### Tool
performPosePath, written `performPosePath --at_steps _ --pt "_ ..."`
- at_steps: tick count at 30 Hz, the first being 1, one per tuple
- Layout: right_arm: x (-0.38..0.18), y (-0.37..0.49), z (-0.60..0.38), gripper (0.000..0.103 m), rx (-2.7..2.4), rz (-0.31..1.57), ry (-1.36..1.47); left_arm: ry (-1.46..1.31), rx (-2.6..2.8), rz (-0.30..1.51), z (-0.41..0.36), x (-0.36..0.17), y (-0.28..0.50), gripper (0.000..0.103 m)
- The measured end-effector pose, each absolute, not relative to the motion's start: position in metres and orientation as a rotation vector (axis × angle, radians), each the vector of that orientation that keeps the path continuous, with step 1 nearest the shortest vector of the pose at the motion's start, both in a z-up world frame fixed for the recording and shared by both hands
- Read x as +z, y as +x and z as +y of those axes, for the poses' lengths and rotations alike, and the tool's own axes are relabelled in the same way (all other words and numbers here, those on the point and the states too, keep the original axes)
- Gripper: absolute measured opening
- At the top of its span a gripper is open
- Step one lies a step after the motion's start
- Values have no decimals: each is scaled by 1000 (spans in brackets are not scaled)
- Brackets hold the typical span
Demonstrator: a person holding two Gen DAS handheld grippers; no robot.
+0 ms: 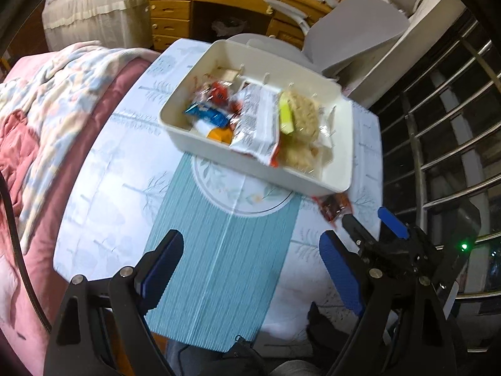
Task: Organize snacks
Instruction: 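Open both tools to release the packets and withdraw from the tray, then grasp the red-tied brown jerky packet with the right tool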
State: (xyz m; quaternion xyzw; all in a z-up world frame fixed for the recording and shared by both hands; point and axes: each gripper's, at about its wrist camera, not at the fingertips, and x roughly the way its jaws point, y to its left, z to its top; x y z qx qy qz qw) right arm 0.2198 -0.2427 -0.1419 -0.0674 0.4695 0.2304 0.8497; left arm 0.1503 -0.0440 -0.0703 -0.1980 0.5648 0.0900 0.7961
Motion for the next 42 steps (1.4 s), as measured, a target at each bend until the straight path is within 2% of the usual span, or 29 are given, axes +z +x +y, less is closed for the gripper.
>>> performPosePath --at_steps 12,23,42 --pt "-196 242 -254 78 455 925 -210 -428 306 1281 -27 -87 143 88" --pt "-242 263 -245 77 451 982 -308 -440 402 1340 -8 -103 135 88" --pt "-259 262 -243 59 455 997 -312 -406 390 1322 -3 -90 141 88"
